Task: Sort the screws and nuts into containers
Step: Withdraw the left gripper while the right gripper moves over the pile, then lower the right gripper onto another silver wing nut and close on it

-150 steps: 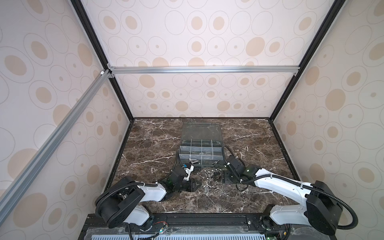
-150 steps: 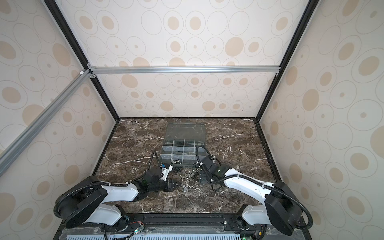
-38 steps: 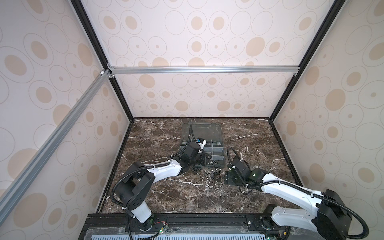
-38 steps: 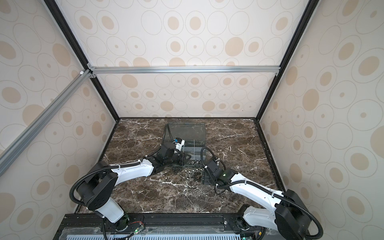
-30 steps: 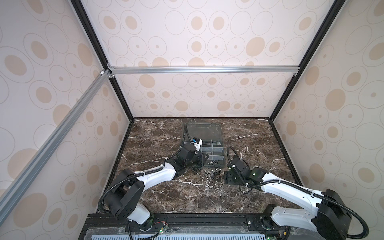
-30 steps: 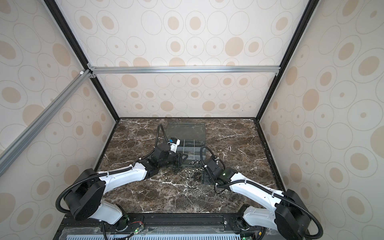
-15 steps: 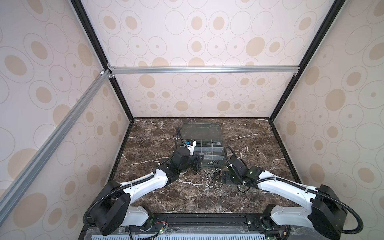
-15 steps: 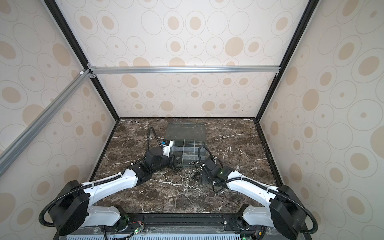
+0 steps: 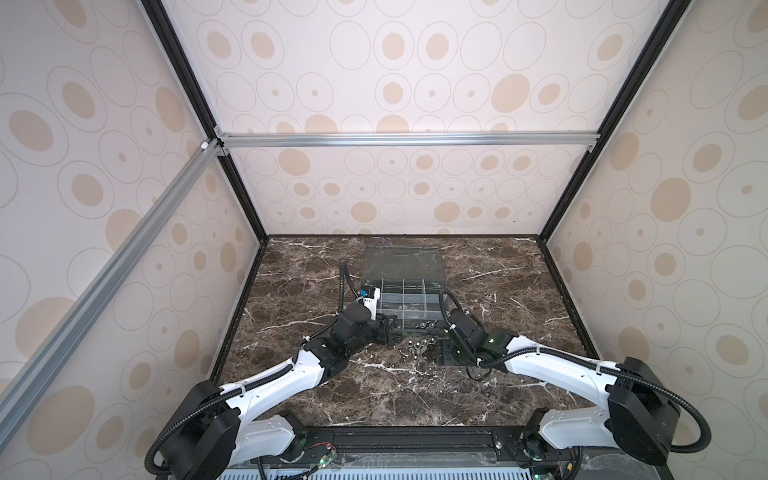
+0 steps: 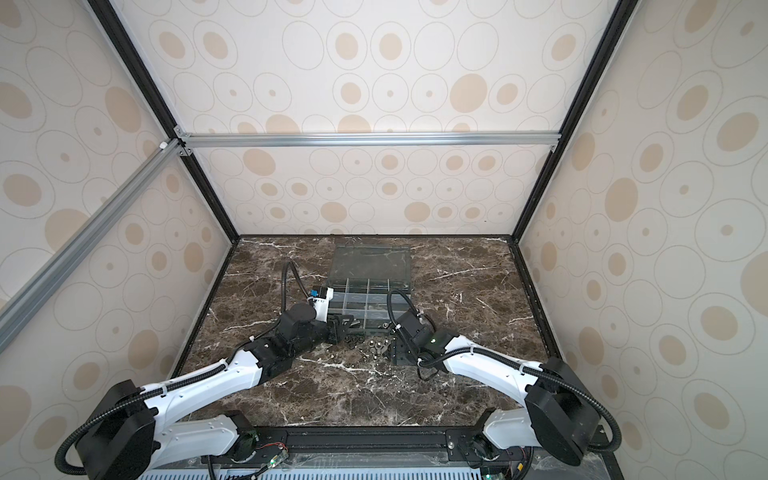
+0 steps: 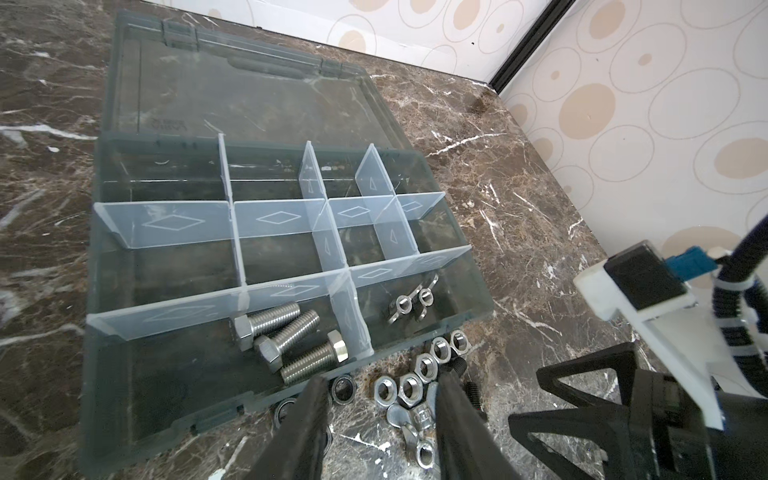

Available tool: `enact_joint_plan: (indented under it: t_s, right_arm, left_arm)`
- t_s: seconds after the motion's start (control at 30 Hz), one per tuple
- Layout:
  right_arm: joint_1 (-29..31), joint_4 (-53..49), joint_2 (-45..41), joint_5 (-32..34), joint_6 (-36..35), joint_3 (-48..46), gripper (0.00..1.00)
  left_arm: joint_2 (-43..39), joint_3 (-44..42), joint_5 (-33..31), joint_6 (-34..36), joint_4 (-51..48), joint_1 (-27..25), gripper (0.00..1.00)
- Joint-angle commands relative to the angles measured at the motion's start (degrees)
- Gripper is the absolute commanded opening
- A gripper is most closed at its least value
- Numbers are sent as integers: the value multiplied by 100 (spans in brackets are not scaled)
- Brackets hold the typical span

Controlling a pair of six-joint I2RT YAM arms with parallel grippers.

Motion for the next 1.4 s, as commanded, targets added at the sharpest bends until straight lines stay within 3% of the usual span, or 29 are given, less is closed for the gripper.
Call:
enact_joint_plan:
  t_s: [0.0, 1.0, 1.37]
  right_arm:
    - [95, -3, 97, -30, -63, 163, 76]
    - [949, -57, 844, -52, -360, 690, 75]
    - [1043, -139, 1378, -162, -709, 1226, 66]
  left_arm:
    - [-145, -59, -183, -96, -118, 52, 43]
    - [-667, -596, -540, -260, -148, 159, 44]
    - [-1028, -841, -710, -360, -224, 209, 45]
